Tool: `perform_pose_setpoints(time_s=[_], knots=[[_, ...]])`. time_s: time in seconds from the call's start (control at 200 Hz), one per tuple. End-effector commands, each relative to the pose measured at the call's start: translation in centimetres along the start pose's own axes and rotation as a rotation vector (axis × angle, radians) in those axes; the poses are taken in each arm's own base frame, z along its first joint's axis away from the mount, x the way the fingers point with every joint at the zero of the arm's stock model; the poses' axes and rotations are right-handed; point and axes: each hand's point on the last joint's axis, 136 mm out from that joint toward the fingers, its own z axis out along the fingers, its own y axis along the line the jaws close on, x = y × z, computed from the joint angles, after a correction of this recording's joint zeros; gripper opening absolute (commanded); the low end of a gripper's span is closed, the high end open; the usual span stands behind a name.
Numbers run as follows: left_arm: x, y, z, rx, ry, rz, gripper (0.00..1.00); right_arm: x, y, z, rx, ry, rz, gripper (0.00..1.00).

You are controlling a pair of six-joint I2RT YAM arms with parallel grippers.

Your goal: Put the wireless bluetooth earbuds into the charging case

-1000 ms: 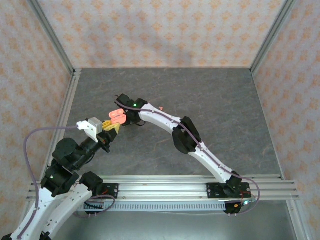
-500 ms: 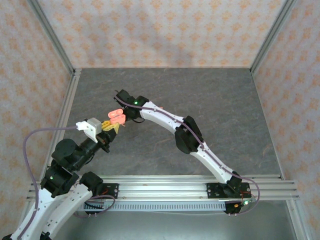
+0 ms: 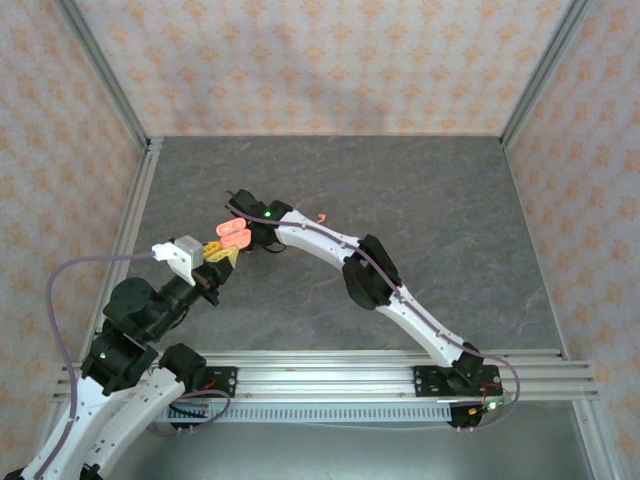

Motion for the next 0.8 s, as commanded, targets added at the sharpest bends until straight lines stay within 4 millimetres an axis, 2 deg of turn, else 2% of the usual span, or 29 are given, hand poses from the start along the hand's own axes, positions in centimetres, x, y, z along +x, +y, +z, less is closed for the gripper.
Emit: perform_pose_setpoints(time_s=[0.0,0.285,0.565,0.796], knots=[[0.3,0.1,-0.2,-0.009,0.003,0.019,0.0,-0.1,0.7,0.5,-0.01,-0.013,-0.025,0.47],[0.3,0.1,0.0,-0.01,0.004,0.02,0.0,0.5,0.5,1.2,-0.008,0.002,-0.028,0.42],[0.4,0.2,-0.2,-0.014,0.01,0.018,0.0,2.0,0.4,1.8,0.015,0.043,-0.042,0.39],[0.4,0.3,-0.4,-0.021,0.006,0.007,0.0,2.2,0.5,1.0,0.022,0.056,-0.036,0.32]])
